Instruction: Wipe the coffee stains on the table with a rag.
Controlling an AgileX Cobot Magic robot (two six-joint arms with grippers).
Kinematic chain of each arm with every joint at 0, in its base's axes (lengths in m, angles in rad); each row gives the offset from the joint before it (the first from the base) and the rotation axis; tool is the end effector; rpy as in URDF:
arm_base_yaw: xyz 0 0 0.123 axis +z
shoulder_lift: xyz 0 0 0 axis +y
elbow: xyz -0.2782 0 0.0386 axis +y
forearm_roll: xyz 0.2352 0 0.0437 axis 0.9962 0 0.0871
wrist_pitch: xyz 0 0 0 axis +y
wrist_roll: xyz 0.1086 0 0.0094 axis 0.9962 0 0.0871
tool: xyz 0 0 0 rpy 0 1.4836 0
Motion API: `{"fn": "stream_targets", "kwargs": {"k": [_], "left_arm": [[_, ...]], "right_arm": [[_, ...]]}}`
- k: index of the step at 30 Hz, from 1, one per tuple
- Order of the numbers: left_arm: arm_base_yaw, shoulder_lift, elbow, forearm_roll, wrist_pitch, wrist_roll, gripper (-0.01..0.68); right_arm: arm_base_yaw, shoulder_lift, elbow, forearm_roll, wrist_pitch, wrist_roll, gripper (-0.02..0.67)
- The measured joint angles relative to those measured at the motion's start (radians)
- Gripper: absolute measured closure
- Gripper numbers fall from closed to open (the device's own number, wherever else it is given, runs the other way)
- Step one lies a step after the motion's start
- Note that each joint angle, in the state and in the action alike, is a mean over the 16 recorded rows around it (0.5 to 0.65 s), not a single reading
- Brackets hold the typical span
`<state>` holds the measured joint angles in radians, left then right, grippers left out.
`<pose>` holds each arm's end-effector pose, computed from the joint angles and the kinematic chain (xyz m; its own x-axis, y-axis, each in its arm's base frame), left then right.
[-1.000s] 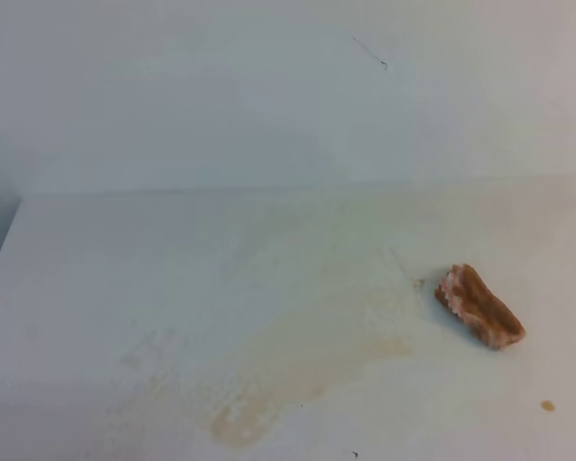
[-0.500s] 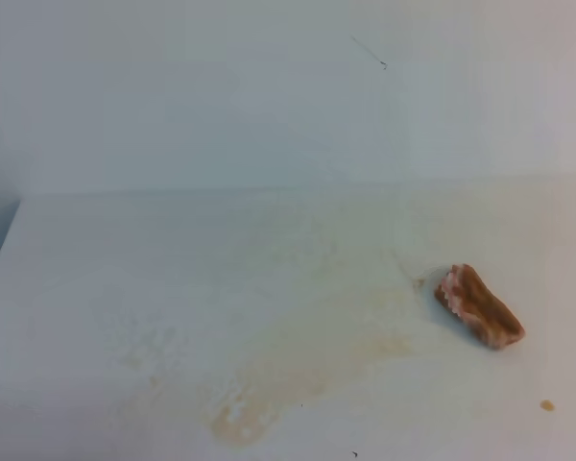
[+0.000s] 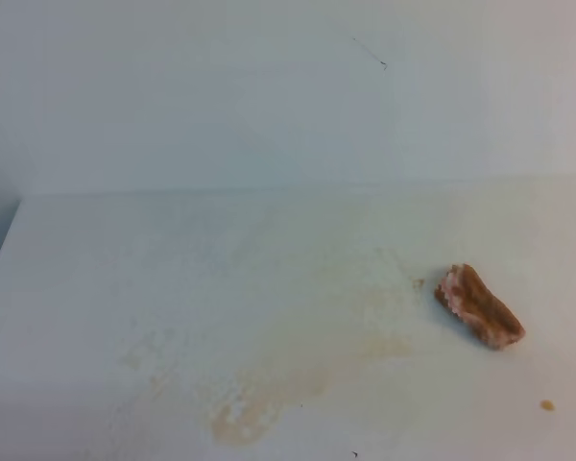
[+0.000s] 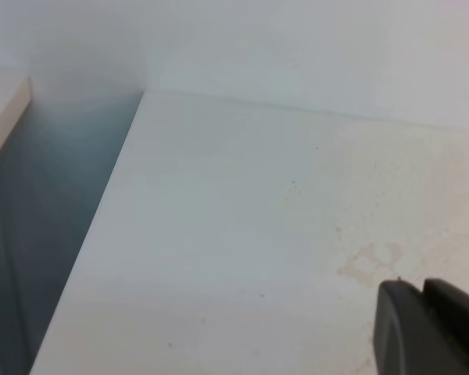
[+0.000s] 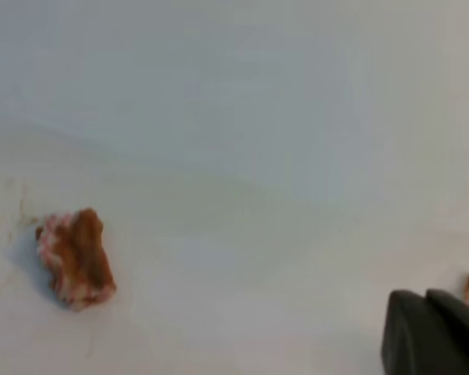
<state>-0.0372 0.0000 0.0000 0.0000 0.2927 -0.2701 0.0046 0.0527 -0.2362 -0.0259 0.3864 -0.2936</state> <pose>0.0636 -0.0024 0.1830 -0.2065 -0.2593 -0.9435 -0.0186 0.9651 -0.2612 0.0558 -0.0008 0.2494 -0.1112 -0.3128 -0.9433 -0.0312 0.9498 -0.3113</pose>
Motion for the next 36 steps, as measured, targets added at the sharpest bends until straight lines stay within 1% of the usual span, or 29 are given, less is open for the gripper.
{"fn": "stream_targets", "kwargs": {"k": [5,11,36], "left_arm": [[0.0,0.0,0.0,0.0,0.001,0.0,0.677],[0.0,0.0,0.0,0.0,0.002,0.0,0.677],[0.0,-0.012,0.013,0.0,-0.005,0.0,0.675]], "right_arm": [[-0.062,-0.049,0.155,0.062,-0.01,0.002,0.651],[-0.1,-0.064,0.243,0.113,-0.009,0.01,0.651],[-0.104,-0.065,0.256,0.121,-0.003,0.024,0.651]]}}
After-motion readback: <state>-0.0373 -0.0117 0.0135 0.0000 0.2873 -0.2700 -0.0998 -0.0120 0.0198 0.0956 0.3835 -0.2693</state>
